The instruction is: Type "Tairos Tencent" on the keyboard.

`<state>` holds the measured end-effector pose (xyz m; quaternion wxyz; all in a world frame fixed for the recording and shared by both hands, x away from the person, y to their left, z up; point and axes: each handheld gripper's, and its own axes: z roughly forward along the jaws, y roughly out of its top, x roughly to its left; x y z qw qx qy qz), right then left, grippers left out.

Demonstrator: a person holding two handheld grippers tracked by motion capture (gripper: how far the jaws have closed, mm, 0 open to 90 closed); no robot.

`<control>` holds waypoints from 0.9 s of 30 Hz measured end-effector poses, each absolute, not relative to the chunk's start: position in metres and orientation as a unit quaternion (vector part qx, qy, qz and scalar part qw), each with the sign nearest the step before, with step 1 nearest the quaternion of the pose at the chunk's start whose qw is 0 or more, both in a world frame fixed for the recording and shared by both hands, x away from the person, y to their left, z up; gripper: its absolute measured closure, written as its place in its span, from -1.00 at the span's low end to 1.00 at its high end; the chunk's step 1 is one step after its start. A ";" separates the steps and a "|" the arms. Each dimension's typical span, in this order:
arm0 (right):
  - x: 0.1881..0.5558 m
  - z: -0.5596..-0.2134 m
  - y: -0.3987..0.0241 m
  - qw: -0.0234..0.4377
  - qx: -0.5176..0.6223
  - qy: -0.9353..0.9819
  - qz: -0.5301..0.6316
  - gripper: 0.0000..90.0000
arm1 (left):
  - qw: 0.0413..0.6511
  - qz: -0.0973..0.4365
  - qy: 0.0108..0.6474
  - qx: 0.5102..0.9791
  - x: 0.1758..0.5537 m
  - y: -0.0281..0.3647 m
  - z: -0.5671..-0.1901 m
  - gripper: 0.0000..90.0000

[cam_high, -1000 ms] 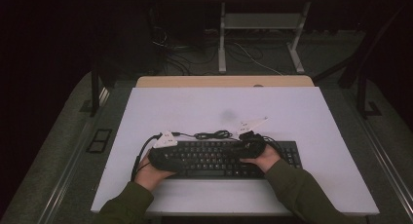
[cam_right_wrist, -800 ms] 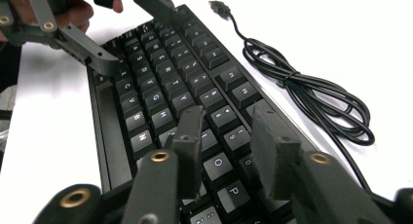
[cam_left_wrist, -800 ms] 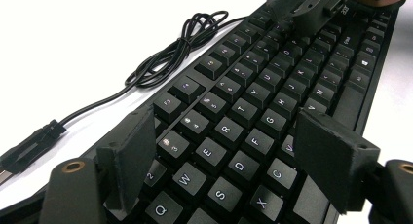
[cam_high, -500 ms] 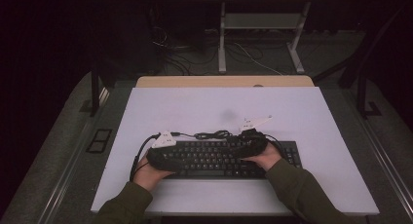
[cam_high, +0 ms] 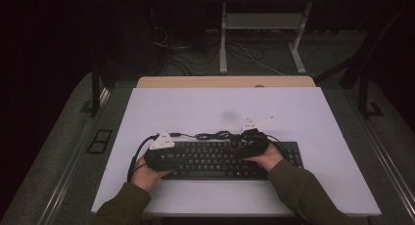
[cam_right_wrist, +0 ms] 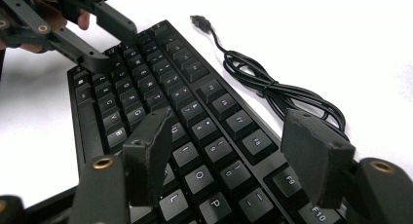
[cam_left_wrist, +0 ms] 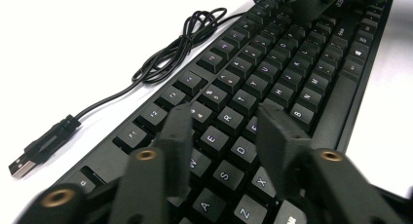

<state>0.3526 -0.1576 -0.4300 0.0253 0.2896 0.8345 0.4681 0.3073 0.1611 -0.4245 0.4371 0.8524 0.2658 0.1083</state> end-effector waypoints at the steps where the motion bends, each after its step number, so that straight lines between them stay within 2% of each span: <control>1: 0.353 -0.430 -0.158 0.026 0.290 0.834 0.468 -0.22 | 0.436 0.108 0.266 0.853 0.307 0.161 -0.424 0.40; 7: 0.353 -0.430 -0.158 0.027 0.288 0.834 0.470 -0.22 | 0.427 0.103 0.268 0.857 0.307 0.164 -0.423 0.79; 11: 0.353 -0.429 -0.158 0.027 0.289 0.834 0.470 -0.22 | 0.424 0.096 0.268 0.860 0.308 0.167 -0.424 0.97; 27: 0.353 -0.429 -0.158 0.027 0.288 0.834 0.470 -0.22 | 0.410 0.081 0.270 0.868 0.310 0.167 -0.429 0.97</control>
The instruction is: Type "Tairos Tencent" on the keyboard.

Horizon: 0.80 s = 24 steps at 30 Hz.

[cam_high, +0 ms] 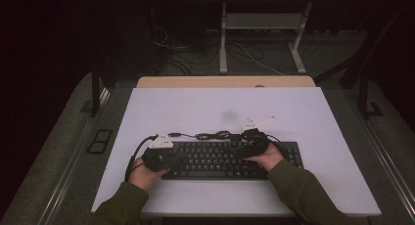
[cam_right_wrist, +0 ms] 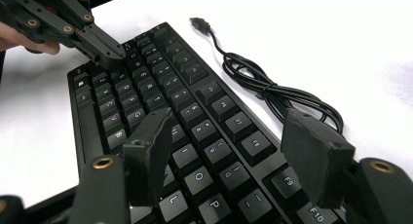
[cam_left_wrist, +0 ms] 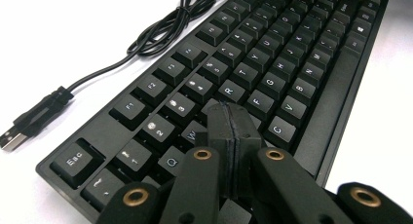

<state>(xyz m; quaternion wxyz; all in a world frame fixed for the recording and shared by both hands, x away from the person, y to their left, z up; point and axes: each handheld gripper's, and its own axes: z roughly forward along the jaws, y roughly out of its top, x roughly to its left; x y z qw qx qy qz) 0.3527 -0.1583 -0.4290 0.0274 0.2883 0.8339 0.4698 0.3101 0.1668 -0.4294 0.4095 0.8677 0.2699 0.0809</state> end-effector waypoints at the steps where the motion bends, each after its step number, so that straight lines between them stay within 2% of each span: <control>1: 0.353 -0.429 -0.158 0.027 0.289 0.834 0.470 -0.21 | 0.410 0.079 0.271 0.867 0.310 0.166 -0.430 0.97; 24: 0.353 -0.429 -0.158 0.029 0.287 0.835 0.469 -0.21 | 0.407 0.068 0.273 0.869 0.313 0.163 -0.436 0.97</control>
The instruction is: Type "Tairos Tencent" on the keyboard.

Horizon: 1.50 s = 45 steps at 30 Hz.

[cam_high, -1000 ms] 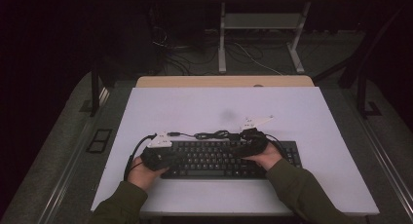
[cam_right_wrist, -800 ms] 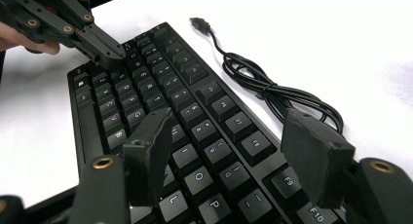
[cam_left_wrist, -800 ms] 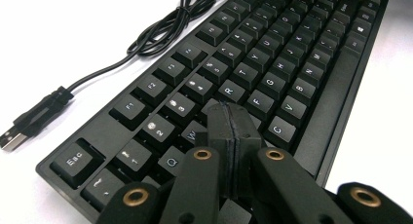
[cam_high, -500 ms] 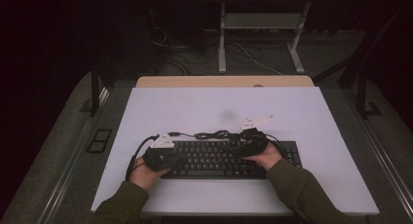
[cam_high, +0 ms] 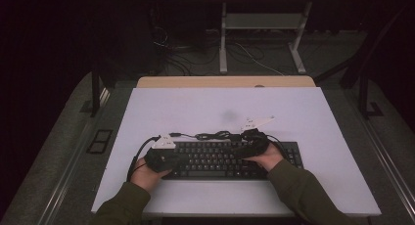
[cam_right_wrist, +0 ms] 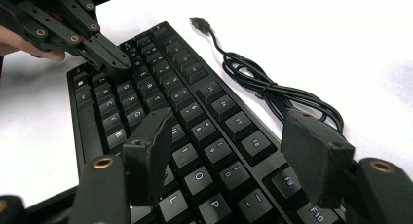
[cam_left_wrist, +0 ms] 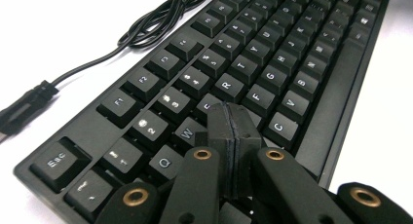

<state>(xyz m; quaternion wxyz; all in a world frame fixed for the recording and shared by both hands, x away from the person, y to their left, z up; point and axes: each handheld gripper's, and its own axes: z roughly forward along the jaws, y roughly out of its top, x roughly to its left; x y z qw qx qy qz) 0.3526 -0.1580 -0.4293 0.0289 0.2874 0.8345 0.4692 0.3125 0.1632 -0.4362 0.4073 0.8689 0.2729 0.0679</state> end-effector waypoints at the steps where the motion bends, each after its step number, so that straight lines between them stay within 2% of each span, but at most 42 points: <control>1: 0.353 -0.429 -0.158 0.029 0.287 0.835 0.469 -0.21 | 0.407 0.068 0.273 0.869 0.313 0.163 -0.436 0.97; 30: 0.353 -0.428 -0.159 0.028 0.292 0.831 0.473 -0.22 | 0.421 0.076 0.275 0.861 0.310 0.167 -0.426 0.97; 41: 0.354 -0.429 -0.158 0.036 0.298 0.825 0.479 -0.53 | 0.431 0.068 0.269 0.858 0.306 0.162 -0.423 0.97; 45: 0.354 -0.430 -0.157 0.042 0.297 0.825 0.478 -0.57 | 0.434 0.065 0.267 0.858 0.305 0.161 -0.423 0.97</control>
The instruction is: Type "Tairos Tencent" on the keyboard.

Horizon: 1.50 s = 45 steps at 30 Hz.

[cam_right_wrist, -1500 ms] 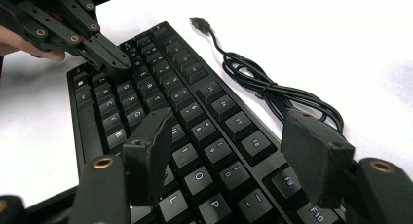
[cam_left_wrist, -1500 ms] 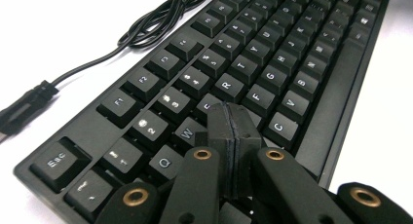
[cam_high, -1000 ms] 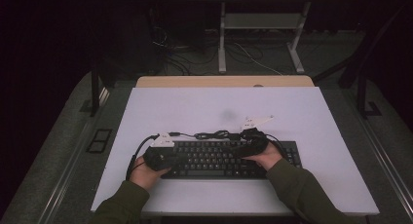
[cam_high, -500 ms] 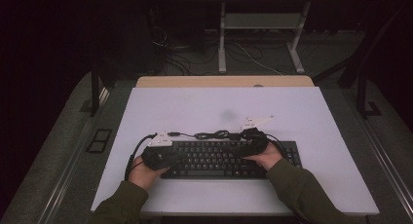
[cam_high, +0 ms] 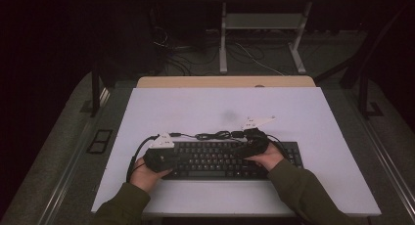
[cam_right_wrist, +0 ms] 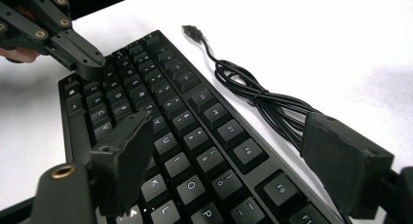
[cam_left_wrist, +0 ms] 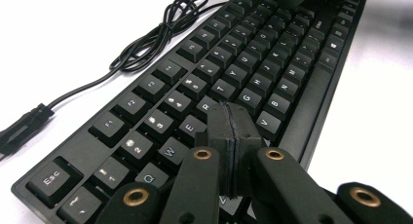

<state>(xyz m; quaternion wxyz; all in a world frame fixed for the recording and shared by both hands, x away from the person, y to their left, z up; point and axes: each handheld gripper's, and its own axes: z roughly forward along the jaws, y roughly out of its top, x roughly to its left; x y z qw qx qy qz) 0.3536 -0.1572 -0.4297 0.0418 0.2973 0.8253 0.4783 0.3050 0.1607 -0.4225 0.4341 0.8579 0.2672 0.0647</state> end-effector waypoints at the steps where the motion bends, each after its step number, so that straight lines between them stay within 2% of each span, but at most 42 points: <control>1: 0.354 -0.430 -0.157 0.042 0.297 0.826 0.478 -0.57 | 0.434 0.064 0.266 0.858 0.305 0.160 -0.422 0.97; 45: 0.354 -0.431 -0.157 0.052 0.299 0.829 0.471 -0.58 | 0.412 0.013 0.196 0.890 0.294 0.124 -0.432 0.97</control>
